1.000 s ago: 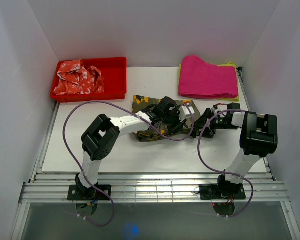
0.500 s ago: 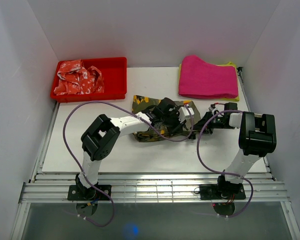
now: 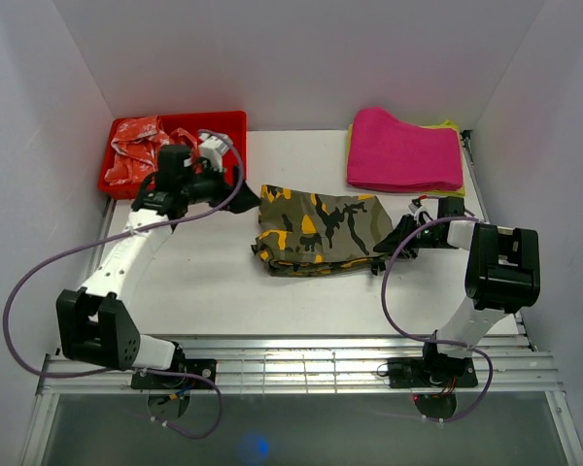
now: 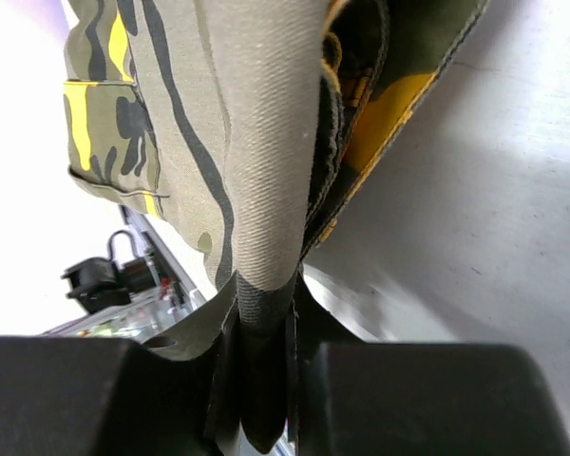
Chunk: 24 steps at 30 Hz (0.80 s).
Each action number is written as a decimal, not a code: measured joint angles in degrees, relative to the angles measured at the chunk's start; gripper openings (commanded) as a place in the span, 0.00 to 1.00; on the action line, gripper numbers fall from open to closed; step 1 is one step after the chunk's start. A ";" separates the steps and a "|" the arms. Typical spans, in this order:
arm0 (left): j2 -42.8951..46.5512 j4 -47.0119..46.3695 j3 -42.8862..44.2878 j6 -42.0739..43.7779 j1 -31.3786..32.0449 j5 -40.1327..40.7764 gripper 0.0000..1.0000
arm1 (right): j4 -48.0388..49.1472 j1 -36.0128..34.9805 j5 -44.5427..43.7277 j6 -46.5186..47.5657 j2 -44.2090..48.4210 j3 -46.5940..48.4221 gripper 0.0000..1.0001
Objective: Fold and stack the trousers
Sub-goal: Neatly place the folded trousers to the corner
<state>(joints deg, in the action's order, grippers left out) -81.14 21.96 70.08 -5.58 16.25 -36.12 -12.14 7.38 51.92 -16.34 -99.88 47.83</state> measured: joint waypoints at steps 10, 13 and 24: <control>-0.04 7.58 -16.00 -9.90 -6.78 -3.96 0.98 | -4.13 -0.04 -3.91 5.97 1.99 0.00 0.08; -2.01 6.21 -16.35 -13.40 -6.75 -4.42 0.98 | -5.20 -0.39 -5.16 7.65 2.73 0.00 0.08; -9.68 -5.38 -17.11 -24.70 -1.44 -2.03 0.98 | -6.91 -2.19 -8.24 10.80 3.96 0.07 0.08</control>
<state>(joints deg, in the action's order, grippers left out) -90.83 16.58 52.97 -30.28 14.81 -38.15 -19.05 5.19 43.68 -5.54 -95.92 47.90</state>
